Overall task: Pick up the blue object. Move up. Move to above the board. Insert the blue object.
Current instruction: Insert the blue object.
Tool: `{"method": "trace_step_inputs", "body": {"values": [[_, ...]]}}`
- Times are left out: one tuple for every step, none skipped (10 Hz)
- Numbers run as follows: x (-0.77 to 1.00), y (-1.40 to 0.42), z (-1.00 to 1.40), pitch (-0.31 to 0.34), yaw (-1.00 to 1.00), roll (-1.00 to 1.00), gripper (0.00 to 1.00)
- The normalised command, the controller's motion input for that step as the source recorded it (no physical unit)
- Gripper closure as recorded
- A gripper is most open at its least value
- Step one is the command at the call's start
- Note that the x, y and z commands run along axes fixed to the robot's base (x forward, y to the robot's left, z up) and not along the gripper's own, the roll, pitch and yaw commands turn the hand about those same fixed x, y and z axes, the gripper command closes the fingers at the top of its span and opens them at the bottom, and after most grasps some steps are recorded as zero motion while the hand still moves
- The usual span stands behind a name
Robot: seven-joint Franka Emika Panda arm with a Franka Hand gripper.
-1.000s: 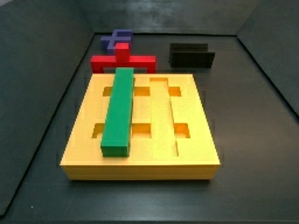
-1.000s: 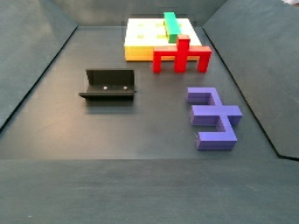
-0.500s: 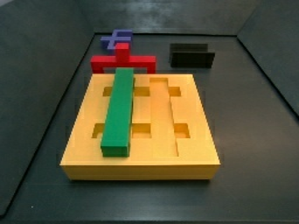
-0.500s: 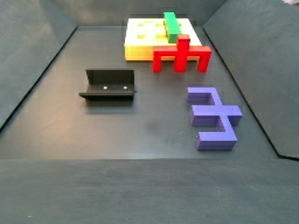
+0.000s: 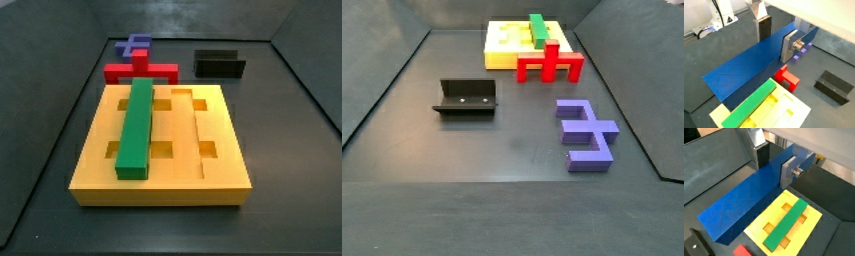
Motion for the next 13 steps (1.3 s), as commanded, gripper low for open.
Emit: {"method": "trace_step_inputs", "body": {"values": [[0.42, -0.36, -0.79, -0.123, 0.11, 0.17, 1.00], [0.45, -0.44, -0.85, -0.154, 0.14, 0.10, 1.00], [0.51, -0.36, -0.80, -0.186, 0.19, 0.01, 1.00], [0.51, -0.37, -0.81, -0.184, 0.17, 0.03, 1.00], [0.50, -0.33, -0.83, -0.151, 0.16, 0.10, 1.00], [0.47, -0.25, -0.83, -0.139, 0.17, 0.13, 1.00], [0.47, -0.12, -0.86, -0.141, 0.11, 0.09, 1.00], [0.45, -0.06, -0.85, -0.116, 0.11, 0.12, 1.00], [0.44, 0.00, -0.81, -0.084, 0.09, 0.17, 1.00], [0.31, 0.00, -0.83, -0.097, 0.03, 0.14, 1.00], [0.17, 0.00, -0.82, -0.116, 0.05, 0.14, 1.00], [0.05, 0.00, -0.77, -0.130, 0.07, 0.17, 1.00], [-0.01, 0.00, -0.76, -0.201, 0.02, 0.12, 1.00]]}}
